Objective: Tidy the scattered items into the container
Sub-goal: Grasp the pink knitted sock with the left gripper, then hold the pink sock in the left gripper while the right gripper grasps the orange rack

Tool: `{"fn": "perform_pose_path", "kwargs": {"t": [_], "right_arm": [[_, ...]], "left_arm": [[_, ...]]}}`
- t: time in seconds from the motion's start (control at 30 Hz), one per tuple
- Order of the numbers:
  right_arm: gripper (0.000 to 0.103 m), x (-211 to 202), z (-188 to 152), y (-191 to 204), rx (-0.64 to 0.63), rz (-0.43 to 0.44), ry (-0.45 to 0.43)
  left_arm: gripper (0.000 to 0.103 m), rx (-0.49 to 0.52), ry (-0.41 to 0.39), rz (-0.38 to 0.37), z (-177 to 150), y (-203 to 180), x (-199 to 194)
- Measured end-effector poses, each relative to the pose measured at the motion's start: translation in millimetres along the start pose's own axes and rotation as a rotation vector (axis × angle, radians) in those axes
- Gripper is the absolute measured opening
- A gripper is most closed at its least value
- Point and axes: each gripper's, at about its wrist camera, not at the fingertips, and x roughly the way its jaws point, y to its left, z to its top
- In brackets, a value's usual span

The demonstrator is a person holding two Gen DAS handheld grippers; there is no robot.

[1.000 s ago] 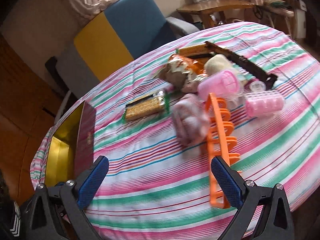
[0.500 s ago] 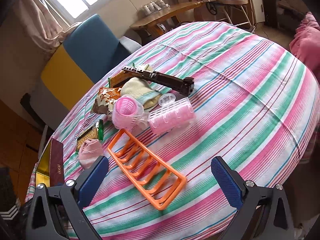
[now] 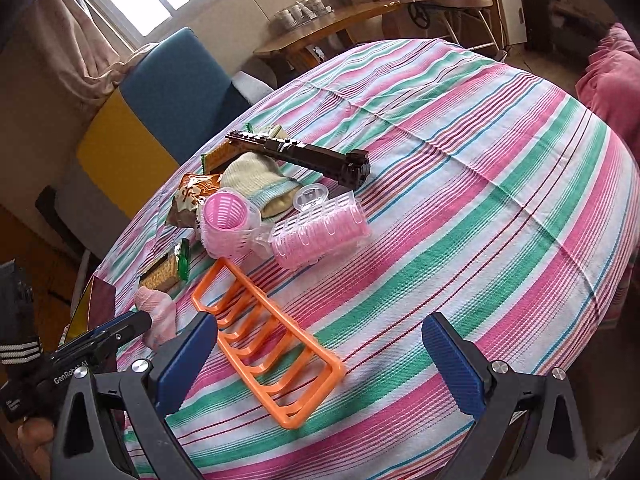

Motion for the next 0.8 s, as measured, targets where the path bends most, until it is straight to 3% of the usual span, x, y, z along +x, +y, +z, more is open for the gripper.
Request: {"fn": "perform_pose_path", "kwargs": {"t": [0.23,0.5,0.57,0.8], "right_arm": [[0.103,6,3,1,-0.006,0.032,0.012],[0.103,9,16,30,-0.057,0.185,0.014],[0.103,16,19,37,-0.077,0.177,0.029],[0.103,53,13,50,-0.088,0.222,0.195]], "left_arm": [[0.050,0.004,0.043,0.057,-3,5,21],[0.045,-0.010,0.050,0.040,-27,14,15],[0.042,-0.006,0.046,0.039,-32,15,11],[0.041,-0.029,0.036,-0.002,-51,23,-4]]}}
